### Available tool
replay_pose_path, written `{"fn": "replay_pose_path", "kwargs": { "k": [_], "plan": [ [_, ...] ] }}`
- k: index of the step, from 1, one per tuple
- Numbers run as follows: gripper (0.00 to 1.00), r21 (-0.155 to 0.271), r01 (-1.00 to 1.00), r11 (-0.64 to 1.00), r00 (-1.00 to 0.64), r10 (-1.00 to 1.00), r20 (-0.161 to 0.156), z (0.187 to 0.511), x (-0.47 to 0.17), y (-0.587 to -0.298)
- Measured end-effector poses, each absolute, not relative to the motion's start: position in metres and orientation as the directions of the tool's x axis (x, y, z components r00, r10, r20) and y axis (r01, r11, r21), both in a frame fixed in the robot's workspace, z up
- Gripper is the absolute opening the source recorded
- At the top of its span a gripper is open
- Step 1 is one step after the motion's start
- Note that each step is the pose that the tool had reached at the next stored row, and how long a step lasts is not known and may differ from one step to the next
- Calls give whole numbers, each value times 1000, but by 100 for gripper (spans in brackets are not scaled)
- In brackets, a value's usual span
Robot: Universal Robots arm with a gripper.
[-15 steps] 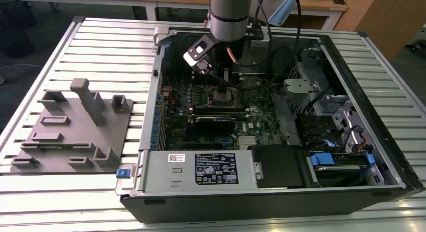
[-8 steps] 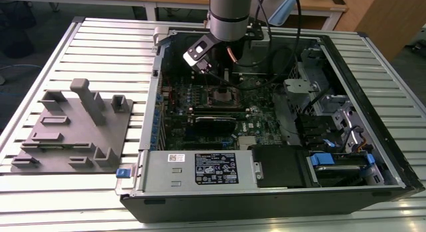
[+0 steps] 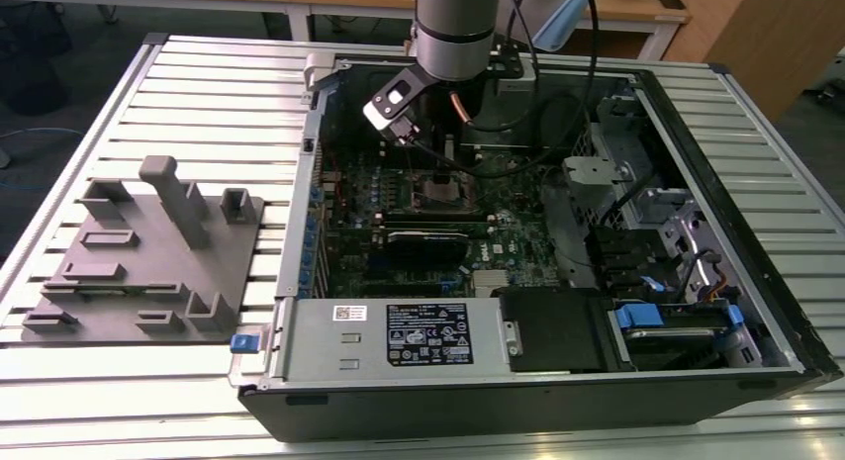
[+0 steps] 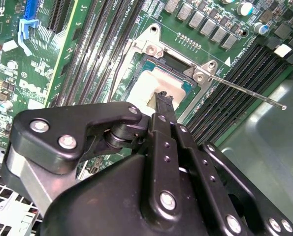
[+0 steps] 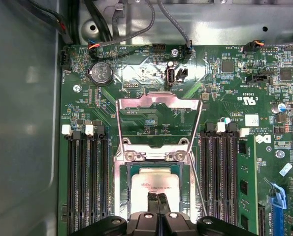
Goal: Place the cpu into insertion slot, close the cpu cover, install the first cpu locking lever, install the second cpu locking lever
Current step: 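Close the cpu cover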
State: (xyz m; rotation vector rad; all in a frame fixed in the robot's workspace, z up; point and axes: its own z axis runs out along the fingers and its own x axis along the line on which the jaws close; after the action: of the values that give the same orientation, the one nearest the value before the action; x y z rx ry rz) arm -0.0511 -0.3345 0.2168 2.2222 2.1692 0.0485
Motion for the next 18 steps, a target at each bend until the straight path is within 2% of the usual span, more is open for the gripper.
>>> {"fn": "replay_pose_path", "kwargs": {
  "k": [18],
  "plan": [
    [10,47,999,-24,24,1000,-3,220,-51,-335]
  ]
}}
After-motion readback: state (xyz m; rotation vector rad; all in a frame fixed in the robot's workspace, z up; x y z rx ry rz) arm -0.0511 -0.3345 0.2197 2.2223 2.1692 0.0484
